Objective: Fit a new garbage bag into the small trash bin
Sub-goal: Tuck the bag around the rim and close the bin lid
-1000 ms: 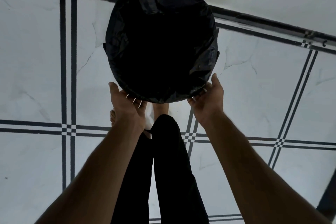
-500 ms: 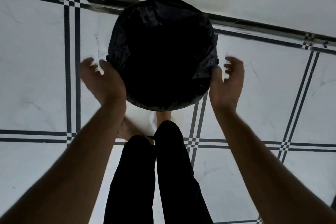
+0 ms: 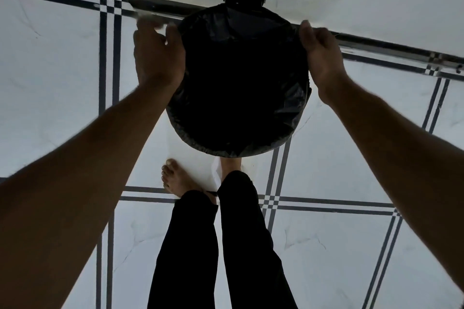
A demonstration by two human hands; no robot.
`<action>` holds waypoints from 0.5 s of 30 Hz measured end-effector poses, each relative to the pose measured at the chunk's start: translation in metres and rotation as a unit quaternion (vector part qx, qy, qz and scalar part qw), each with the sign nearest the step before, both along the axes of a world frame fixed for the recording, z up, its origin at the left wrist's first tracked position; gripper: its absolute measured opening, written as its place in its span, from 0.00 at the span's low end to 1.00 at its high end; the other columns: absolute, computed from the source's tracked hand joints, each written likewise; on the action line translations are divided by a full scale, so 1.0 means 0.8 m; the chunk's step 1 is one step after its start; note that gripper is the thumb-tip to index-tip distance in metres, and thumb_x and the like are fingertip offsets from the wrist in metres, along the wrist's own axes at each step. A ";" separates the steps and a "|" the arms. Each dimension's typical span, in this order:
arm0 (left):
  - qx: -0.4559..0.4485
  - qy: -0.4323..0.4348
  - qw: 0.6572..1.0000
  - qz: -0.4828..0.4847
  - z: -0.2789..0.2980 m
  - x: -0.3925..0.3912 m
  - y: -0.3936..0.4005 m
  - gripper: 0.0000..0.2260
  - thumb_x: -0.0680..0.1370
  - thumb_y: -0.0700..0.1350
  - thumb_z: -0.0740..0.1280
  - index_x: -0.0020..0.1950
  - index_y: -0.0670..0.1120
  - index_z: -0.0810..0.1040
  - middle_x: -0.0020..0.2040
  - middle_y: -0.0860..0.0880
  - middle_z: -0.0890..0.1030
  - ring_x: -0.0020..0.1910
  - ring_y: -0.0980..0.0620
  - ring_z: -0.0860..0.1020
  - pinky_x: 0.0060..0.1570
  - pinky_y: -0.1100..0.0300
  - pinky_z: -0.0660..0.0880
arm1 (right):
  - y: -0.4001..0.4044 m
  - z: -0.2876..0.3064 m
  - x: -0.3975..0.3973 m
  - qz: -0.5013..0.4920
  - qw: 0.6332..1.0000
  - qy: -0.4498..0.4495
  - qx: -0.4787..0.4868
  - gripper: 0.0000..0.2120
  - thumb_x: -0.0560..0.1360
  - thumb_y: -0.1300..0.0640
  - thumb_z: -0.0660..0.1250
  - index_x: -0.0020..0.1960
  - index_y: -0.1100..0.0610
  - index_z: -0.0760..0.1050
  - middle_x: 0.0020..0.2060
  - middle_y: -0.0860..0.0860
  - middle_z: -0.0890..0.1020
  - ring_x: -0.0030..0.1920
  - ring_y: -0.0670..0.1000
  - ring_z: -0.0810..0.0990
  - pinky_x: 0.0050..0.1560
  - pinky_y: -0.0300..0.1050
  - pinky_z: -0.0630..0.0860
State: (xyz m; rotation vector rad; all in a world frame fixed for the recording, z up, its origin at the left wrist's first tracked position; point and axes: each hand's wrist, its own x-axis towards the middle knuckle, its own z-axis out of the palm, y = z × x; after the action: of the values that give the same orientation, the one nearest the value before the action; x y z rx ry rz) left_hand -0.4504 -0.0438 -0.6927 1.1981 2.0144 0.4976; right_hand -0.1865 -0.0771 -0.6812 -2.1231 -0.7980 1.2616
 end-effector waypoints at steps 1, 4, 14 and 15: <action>0.023 -0.020 1.000 0.005 -0.001 0.001 0.006 0.16 0.81 0.53 0.58 0.64 0.46 0.72 0.59 0.47 0.79 0.54 0.54 0.77 0.47 0.66 0.69 | 0.006 0.001 0.000 0.000 1.000 0.011 0.025 0.14 0.78 0.45 0.66 0.55 0.54 0.76 0.46 0.47 0.81 0.45 0.43 0.81 0.44 0.35 0.76; -0.006 -0.007 0.998 -0.061 0.004 0.013 0.027 0.14 0.82 0.51 0.57 0.61 0.46 0.75 0.55 0.48 0.78 0.53 0.54 0.75 0.46 0.64 0.67 | 0.023 0.003 -0.003 0.060 0.995 0.041 0.068 0.07 0.75 0.57 0.70 0.53 0.55 0.78 0.40 0.46 0.82 0.40 0.42 0.80 0.44 0.37 0.77; -0.199 -0.159 0.944 0.210 -0.101 -0.042 -0.081 0.33 0.81 0.64 0.46 0.76 0.42 0.63 0.71 0.41 0.72 0.74 0.40 0.67 0.72 0.50 0.62 | 0.040 -0.009 -0.004 -0.011 0.996 0.089 -0.010 0.08 0.72 0.60 0.72 0.51 0.57 0.81 0.42 0.50 0.83 0.44 0.47 0.82 0.52 0.41 0.79; -0.197 -0.180 0.935 0.231 -0.159 -0.050 -0.168 0.35 0.81 0.65 0.39 0.77 0.43 0.60 0.74 0.39 0.68 0.75 0.39 0.65 0.72 0.48 0.59 | 0.035 -0.005 -0.006 -0.064 0.993 0.096 -0.003 0.09 0.73 0.60 0.71 0.54 0.58 0.80 0.43 0.50 0.83 0.41 0.44 0.82 0.46 0.36 0.79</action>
State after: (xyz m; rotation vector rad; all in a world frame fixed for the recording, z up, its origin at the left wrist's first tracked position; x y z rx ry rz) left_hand -0.4901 -0.1782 -0.8195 0.3529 1.9408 0.4654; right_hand -0.1916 -0.0493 -0.6853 -1.9861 -0.5681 1.3757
